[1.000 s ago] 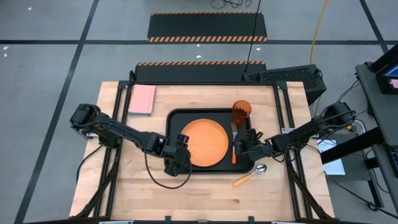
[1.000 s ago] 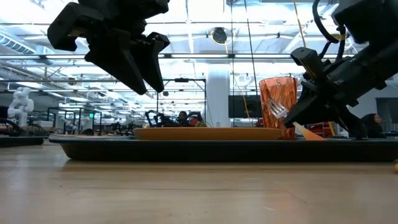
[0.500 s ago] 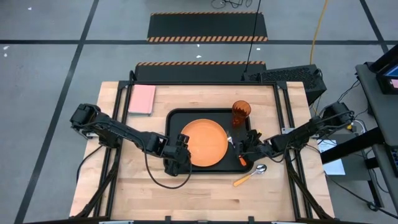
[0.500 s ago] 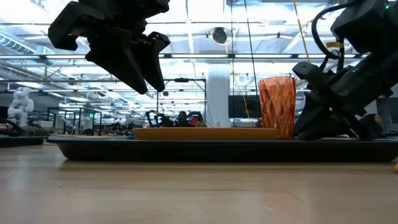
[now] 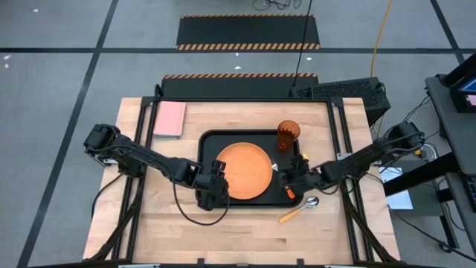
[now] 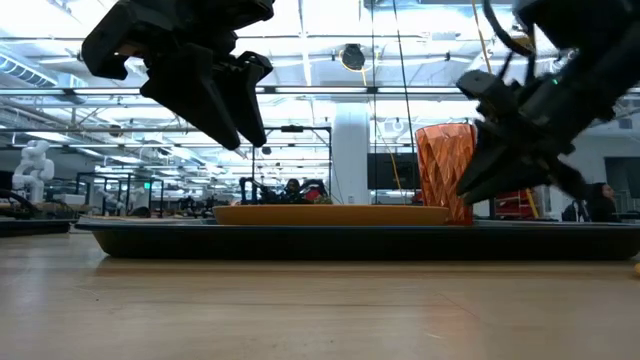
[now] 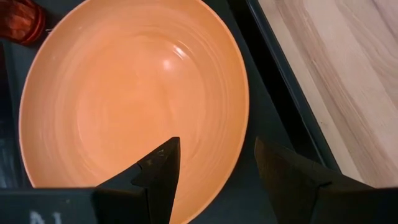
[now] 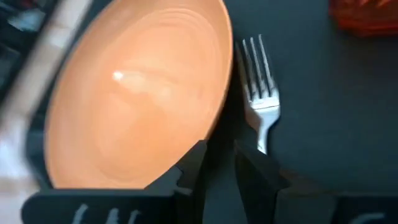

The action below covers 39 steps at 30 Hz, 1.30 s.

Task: Pick and place plate/cup/fork/spoon on tray
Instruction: Put the orange fork on the black tray to the right of the orange plate

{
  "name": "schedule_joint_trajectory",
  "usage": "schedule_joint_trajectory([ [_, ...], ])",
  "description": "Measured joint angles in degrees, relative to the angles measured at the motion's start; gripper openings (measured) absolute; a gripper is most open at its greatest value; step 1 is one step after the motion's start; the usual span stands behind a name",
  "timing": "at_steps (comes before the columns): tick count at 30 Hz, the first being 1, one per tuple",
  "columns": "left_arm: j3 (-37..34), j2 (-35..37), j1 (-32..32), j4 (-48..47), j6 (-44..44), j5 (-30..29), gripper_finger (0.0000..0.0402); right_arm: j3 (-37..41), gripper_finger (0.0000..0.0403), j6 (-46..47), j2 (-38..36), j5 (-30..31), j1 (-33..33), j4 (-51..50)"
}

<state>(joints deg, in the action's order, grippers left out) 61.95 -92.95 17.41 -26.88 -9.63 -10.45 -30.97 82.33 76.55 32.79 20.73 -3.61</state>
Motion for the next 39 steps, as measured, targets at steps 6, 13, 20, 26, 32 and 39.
schedule_joint_trajectory([
  [6,0.0,0.0,0.0,0.0,1.4,-0.4,0.0211,-13.0,0.0073,3.3,0.4,-4.8,0.5,-27.5],
  [13,0.0,0.0,0.0,1.0,2.1,-0.7,0.0211,-16.4,0.0073,6.9,7.1,-13.1,0.3,-31.4],
  [20,0.0,0.0,0.0,2.3,2.3,-0.7,0.0211,-18.5,0.0073,6.8,15.2,-14.9,0.2,-31.4],
  [26,0.0,0.0,0.0,2.8,2.3,-0.7,0.0211,-19.6,0.0073,7.5,18.1,-15.0,0.3,-30.7],
  [32,0.0,0.0,0.0,3.0,2.2,-0.7,0.0211,-19.5,0.0069,12.9,18.0,-15.8,0.2,-30.5],
  [39,0.0,0.0,0.0,3.1,2.1,-0.7,0.0211,-19.4,0.0021,17.3,17.9,-15.6,0.2,-30.9],
])
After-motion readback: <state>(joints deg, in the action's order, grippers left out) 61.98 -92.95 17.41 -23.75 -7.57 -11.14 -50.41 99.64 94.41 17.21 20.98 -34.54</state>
